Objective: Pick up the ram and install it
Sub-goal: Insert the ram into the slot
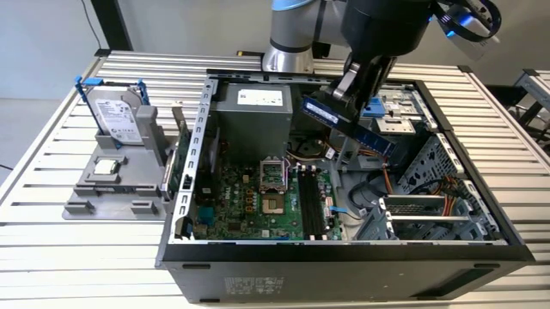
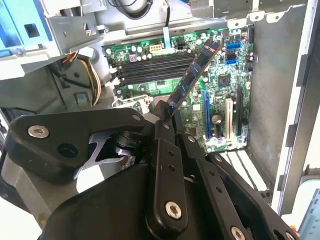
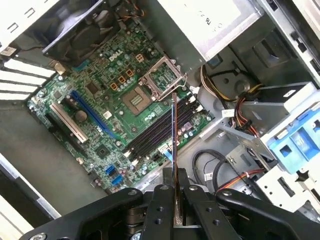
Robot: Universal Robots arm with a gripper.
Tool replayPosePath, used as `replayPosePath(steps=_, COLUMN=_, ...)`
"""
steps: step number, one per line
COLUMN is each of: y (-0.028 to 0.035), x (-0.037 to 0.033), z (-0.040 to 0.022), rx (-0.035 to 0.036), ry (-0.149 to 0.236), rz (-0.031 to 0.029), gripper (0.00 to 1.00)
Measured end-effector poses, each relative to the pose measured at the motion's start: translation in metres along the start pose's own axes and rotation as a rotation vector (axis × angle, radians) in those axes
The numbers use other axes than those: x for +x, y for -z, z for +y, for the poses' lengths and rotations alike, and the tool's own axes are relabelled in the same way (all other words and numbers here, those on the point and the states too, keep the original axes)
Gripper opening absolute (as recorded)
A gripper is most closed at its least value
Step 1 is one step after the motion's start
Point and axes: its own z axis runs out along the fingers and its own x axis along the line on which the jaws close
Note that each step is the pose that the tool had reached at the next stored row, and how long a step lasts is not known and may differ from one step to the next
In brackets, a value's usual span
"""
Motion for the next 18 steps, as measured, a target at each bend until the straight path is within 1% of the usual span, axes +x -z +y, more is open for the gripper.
replayPosePath(steps=7, y=0.0014, x=0.0, z=0.0, rx=0.0033, ry=-0.1, rz=0.0005, gripper=0.0)
replayPosePath(steps=18, y=0.0063, x=-0.0002, z=0.0, rx=0.0081, ry=-0.255, rz=0.001, gripper=0.0)
